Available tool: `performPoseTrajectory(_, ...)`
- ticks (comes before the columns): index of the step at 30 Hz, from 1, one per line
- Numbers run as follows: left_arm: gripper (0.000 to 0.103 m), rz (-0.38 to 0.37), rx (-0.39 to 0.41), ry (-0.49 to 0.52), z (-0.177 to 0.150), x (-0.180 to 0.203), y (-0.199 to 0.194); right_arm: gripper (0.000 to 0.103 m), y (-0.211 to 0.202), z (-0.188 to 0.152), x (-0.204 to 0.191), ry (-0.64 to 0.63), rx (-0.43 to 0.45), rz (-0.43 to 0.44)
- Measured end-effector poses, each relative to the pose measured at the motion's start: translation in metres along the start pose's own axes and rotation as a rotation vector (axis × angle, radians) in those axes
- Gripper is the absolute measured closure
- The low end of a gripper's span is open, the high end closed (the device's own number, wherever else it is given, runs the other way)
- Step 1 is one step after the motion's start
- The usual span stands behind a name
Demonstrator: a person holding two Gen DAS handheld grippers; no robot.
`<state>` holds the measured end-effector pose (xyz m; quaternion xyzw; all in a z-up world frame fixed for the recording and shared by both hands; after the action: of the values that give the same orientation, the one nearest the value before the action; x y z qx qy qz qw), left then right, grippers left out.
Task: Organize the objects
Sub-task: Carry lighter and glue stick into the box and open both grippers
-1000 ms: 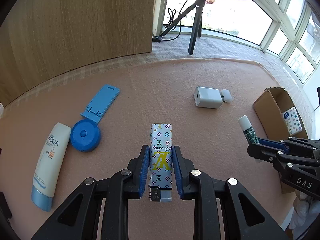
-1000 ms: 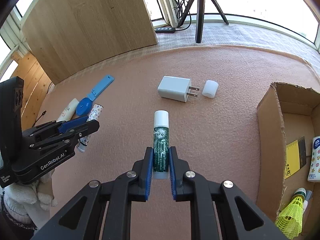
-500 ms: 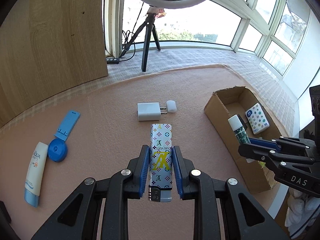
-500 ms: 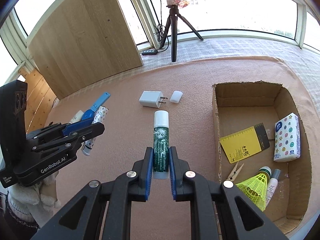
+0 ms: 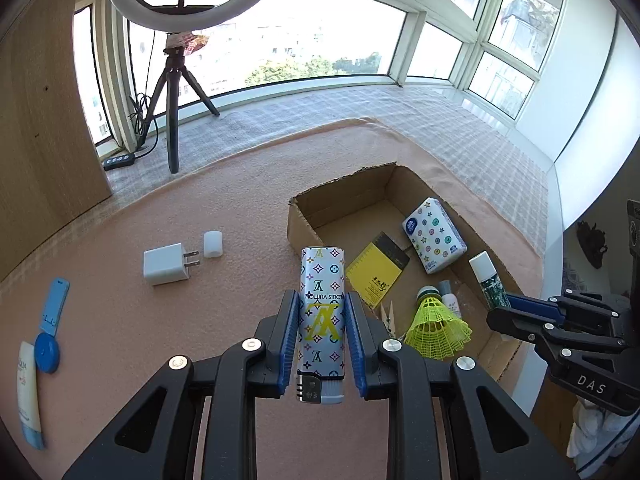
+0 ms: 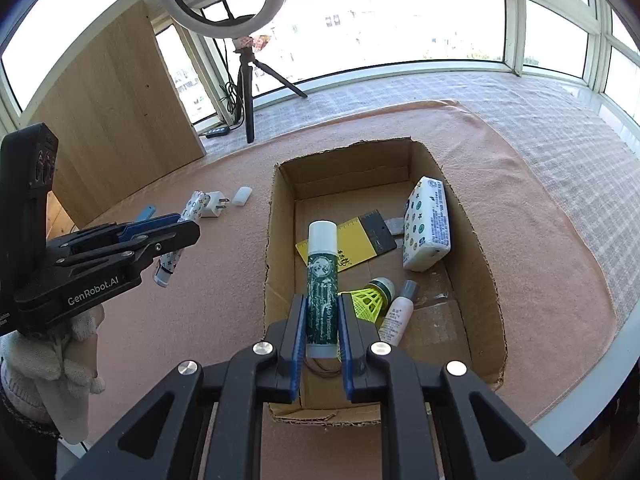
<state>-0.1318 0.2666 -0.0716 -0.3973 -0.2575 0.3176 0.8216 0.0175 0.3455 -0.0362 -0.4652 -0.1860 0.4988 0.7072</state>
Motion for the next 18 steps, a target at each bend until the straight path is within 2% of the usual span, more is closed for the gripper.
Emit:
performPoseTrajectory(9, 0.078, -0.026, -0.038, 0.058, 0.023, 0.042, 0.038, 0.089, 0.0, -0.014, 0.038, 0.052, -0.019, -0.033)
performPoseTrajectory(16, 0.078, -0.024, -0.051, 0.081, 0.036, 0.059, 0.058, 0.089, 0.0, -0.017, 0.048, 0.051, -0.023, -0.033)
performPoseTrajectory(17, 0.077, -0.028, -0.053, 0.083, 0.038, 0.061, 0.059, 0.089, -0.001, -0.017, 0.049, 0.051, -0.016, -0.031)
performPoseTrajectory(18, 0.066, -0.028, -0.055, 0.083, 0.039, 0.062, 0.06, 0.085, -0.003, -0.018, 0.05, 0.053, -0.004, -0.03)
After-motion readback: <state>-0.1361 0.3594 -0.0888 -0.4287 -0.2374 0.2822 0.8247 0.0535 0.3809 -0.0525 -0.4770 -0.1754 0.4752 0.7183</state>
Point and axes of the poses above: each gripper's, at about its wrist camera, not at the fingertips, and y roughly the way its jaws point, x to its right, z to its top, the point moved 1 cm from there along y, roughly the way its jaws point, and after that the axes turned 3 degrees about -x, right-handed, at the moved point
